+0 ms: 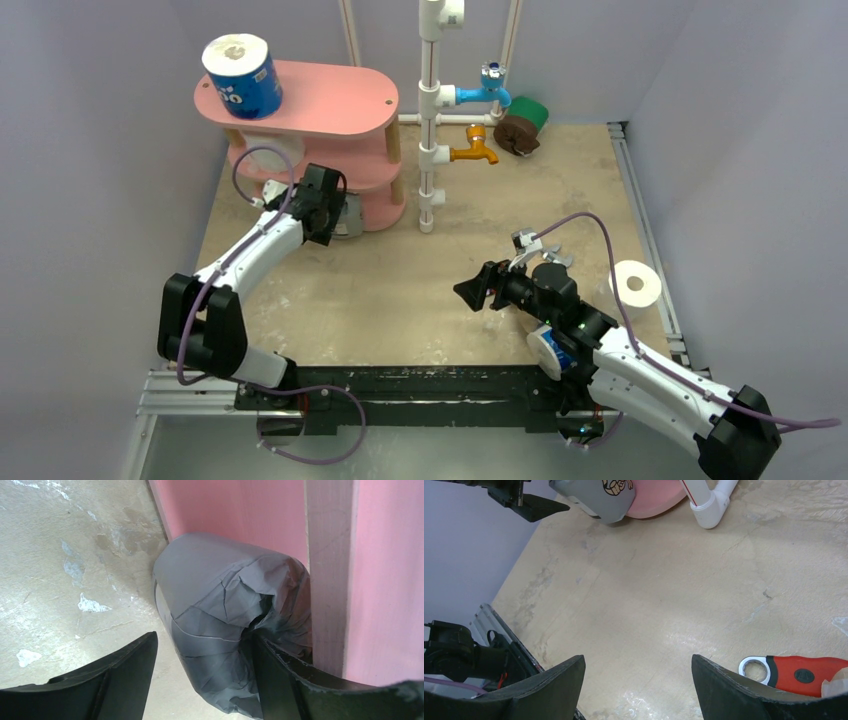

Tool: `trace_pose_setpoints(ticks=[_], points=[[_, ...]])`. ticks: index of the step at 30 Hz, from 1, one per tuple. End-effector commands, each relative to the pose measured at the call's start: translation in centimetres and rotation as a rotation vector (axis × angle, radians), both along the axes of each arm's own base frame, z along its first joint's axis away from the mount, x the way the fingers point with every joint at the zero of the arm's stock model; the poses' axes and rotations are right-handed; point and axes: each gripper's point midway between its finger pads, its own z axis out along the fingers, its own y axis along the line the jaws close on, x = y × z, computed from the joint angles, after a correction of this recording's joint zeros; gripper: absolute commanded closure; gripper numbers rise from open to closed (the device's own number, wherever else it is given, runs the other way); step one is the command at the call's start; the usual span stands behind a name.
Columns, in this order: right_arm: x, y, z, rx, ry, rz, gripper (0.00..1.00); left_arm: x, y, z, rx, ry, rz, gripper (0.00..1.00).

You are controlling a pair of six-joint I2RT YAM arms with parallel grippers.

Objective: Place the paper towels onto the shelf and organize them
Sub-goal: Place the paper towel on the shelf.

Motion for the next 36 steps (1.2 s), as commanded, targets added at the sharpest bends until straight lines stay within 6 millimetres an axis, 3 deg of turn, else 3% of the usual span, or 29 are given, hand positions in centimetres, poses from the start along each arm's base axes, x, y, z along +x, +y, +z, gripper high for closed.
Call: trace_pose_setpoints(ticks=[1, 17, 36], points=[[0.1, 0.4, 0.8, 0.028, -0.032, 0.012, 0.21, 0.3, 0.1, 1.6, -0.004, -0.056, -0.033, 0.3], [0.0, 0.3, 0.8, 0.028, -0.034, 0.014, 0.22, -0.1, 0.1, 2.3, 0.012, -0.099, -0.097, 0.25], [0.0, 0.4, 0.7, 0.025, -0.031, 0.017, 0.22, -0.7, 0.8, 4.6, 0.102, -0.158, -0.181, 0.22]])
